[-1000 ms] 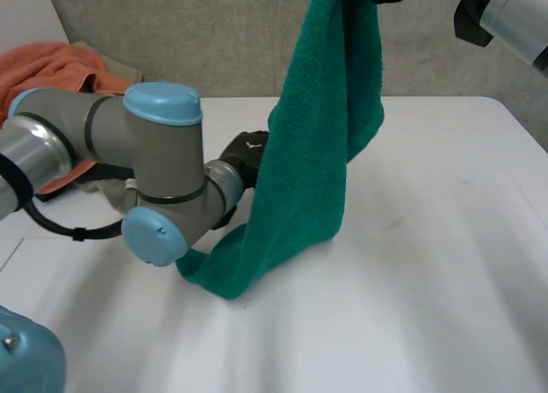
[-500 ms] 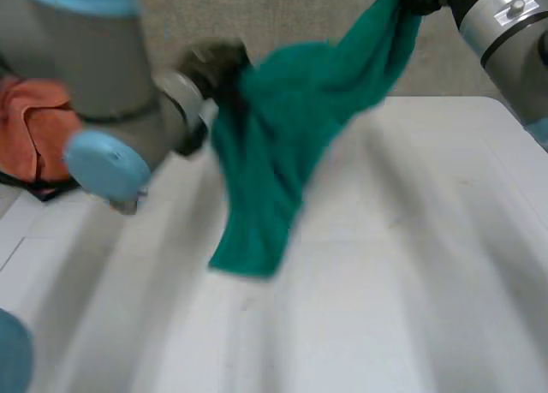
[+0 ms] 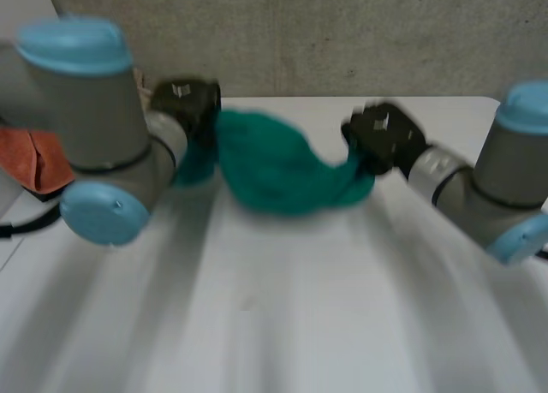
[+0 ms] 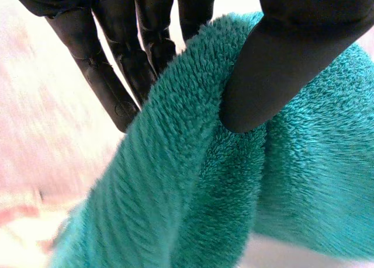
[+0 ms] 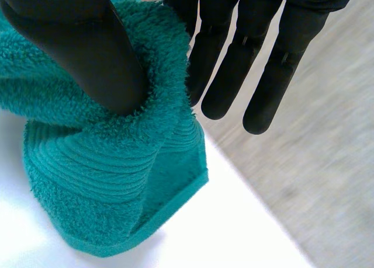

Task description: Fold the laundry.

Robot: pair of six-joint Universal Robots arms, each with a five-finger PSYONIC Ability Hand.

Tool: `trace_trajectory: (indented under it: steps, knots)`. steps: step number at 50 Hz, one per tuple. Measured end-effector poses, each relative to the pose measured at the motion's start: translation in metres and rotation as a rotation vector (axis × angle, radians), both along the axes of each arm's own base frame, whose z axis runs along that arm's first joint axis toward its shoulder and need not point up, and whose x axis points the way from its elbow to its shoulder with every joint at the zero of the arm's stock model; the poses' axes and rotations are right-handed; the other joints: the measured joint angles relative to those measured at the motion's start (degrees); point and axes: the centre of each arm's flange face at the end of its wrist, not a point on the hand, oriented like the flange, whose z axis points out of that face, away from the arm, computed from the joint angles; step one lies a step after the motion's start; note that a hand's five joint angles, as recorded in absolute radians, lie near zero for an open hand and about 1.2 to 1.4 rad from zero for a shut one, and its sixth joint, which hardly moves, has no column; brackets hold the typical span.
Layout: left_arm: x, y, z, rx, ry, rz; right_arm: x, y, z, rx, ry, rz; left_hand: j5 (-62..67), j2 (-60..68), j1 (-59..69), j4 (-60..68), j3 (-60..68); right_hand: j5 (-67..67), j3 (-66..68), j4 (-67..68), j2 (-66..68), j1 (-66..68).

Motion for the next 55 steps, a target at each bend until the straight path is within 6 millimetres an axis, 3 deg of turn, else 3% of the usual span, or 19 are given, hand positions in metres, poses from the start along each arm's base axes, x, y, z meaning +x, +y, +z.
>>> trace_trajectory:
  steps: [5,11,12,13,16,18,19,24,30,35,44,49,51,52,55]
  knots:
    - [0.006,0.005,-0.050,0.125,-0.103,0.003,-0.007,0.022,-0.047,0.114,0.142,0.030,0.00,-0.09,0.00,-0.10,-0.04,-3.00,-4.12,-4.42,-3.49,-1.75]
    - [0.016,0.013,-0.062,0.187,-0.167,-0.009,-0.012,0.037,-0.062,0.151,0.242,0.059,-5.81,-9.85,-7.43,-9.94,-9.41,-26.99,-27.52,-28.20,-27.82,-24.23]
    - [0.017,0.015,-0.059,0.188,-0.173,-0.013,-0.013,0.038,-0.060,0.150,0.248,0.060,-5.81,-9.85,-7.43,-9.94,-9.41,-33.71,-34.22,-34.81,-33.66,-30.19]
    - [0.019,0.018,-0.055,0.190,-0.181,-0.019,-0.013,0.038,-0.057,0.149,0.250,0.060,-18.37,-22.17,-21.60,-22.25,-21.49,-37.26,-38.19,-38.25,-37.59,-34.15]
    - [0.023,0.026,-0.038,0.181,-0.203,-0.043,-0.014,0.037,-0.040,0.133,0.236,0.047,-28.49,-32.38,-30.80,-32.18,-31.24,-48.02,-48.30,-48.85,-47.50,-44.29]
    - [0.025,0.031,-0.027,0.168,-0.219,-0.061,-0.015,0.035,-0.023,0.118,0.216,0.032,-28.49,-32.38,-30.80,-32.18,-31.24,-51.43,-51.64,-51.93,-50.55,-47.11]
    - [0.026,0.033,-0.022,0.161,-0.227,-0.069,-0.016,0.035,-0.017,0.116,0.205,0.023,-37.21,-40.05,-38.09,-40.75,-39.43,-52.15,-52.47,-52.36,-51.52,-47.60]
    - [0.034,0.035,0.001,0.109,-0.265,-0.090,-0.024,0.027,0.019,0.134,0.143,-0.047,-39.71,-42.34,-39.23,-43.13,-41.78,-53.78,-56.06,-56.44,-55.23,-51.19]
    - [0.054,0.016,0.012,0.083,-0.290,-0.055,-0.031,0.018,0.034,0.203,0.128,-0.115,-41.82,-44.51,-41.26,-45.27,-43.96,-53.77,-56.06,-56.43,-55.23,-51.19]
    - [0.064,0.001,0.009,0.097,-0.312,-0.064,-0.033,0.010,0.027,0.251,0.191,-0.134,-41.81,-44.52,-41.26,-45.27,-43.96,-52.51,-54.65,-55.13,-53.72,-50.16]
    - [0.055,-0.012,-0.021,0.190,-0.361,-0.196,-0.034,0.000,-0.017,0.323,0.337,-0.100,-41.13,-44.33,-41.11,-45.05,-43.79,-48.27,-50.23,-51.00,-49.36,-46.21]
    - [0.049,-0.016,-0.036,0.233,-0.377,-0.226,-0.033,-0.007,-0.038,0.319,0.355,-0.097,-37.48,-41.42,-38.62,-41.41,-41.04,-35.57,-37.28,-37.98,-36.21,-32.86]
    - [0.045,-0.018,-0.044,0.247,-0.383,-0.238,-0.032,-0.012,-0.046,0.299,0.350,-0.100,-25.27,-28.89,-24.03,-28.86,-28.52,-21.01,-22.29,-23.16,-19.75,-16.77]
    - [0.043,-0.019,-0.047,0.252,-0.385,-0.242,-0.031,-0.015,-0.049,0.286,0.346,-0.102,-12.78,-16.06,-10.20,-16.14,-15.83,-10.12,-11.46,-12.24,-9.63,-6.76]
    - [0.037,-0.021,-0.054,0.252,-0.391,-0.253,-0.028,-0.022,-0.050,0.237,0.329,-0.108,-2.18,-5.26,-0.25,-5.37,-5.13,0.04,-1.11,-1.42,0.32,1.68]
